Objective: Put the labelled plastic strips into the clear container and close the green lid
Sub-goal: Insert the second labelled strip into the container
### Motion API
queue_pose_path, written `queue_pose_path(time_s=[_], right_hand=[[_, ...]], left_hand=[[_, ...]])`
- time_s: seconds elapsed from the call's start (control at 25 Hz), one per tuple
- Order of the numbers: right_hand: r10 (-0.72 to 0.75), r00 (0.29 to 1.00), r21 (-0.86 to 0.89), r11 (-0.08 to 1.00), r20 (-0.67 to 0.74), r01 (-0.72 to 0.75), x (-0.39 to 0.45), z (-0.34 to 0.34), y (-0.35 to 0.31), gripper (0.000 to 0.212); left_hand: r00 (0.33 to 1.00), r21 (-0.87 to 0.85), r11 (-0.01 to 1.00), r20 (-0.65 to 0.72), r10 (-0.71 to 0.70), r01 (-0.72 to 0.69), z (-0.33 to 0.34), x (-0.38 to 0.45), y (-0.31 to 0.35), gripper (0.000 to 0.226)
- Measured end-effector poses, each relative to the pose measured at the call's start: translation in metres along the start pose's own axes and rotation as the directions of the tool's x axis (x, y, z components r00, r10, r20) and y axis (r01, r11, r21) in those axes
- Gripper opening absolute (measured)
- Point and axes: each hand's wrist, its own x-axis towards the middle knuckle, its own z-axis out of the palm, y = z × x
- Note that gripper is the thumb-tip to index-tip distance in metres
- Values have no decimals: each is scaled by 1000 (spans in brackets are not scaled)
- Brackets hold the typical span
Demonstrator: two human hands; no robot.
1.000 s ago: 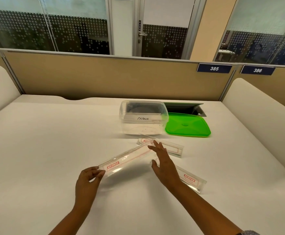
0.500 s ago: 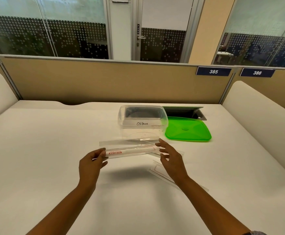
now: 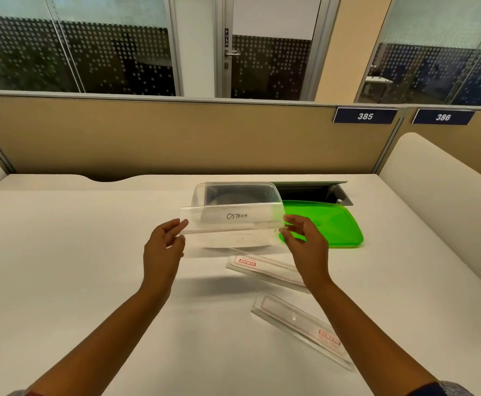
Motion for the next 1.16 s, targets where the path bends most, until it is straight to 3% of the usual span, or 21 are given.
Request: queue_pose_path(time_s=[0.12, 0.28, 0.4, 0.6, 0.76, 0.88, 1.0, 1.16], right_hand=[[-6, 996, 47, 999, -94, 10, 26, 3, -4, 20], [-28, 983, 71, 997, -179, 42, 56, 15, -5, 12], [19, 973, 91, 996, -231, 2, 78, 26, 1, 12], [88, 970, -112, 987, -229, -116, 99, 43, 17, 13], [101, 981, -312, 938, -168, -150, 109, 49, 27, 17], [113, 984, -431, 888, -135, -161, 116, 53, 32, 19], [53, 996, -616, 782, -79, -90, 121, 59, 35, 26], [-54, 995, -825, 556, 89, 104, 125, 67, 39, 42]], left_hand=[[1000, 2, 1000, 16, 4, -4, 9, 24, 7, 35], [989, -146, 980, 73, -125, 135, 25, 49, 3, 41], [987, -193, 968, 72, -147, 158, 39, 67, -2, 38], [995, 42, 994, -3, -98, 98, 59, 101, -9, 33], [999, 330, 943, -32, -43, 51, 68, 129, -20, 37], [997, 521, 852, -32, 76, -48, 71, 138, -28, 36], [968, 747, 623, 109, 228, -231, 71, 147, -37, 47], [962, 857, 438, 227, 148, -270, 73, 157, -44, 56]])
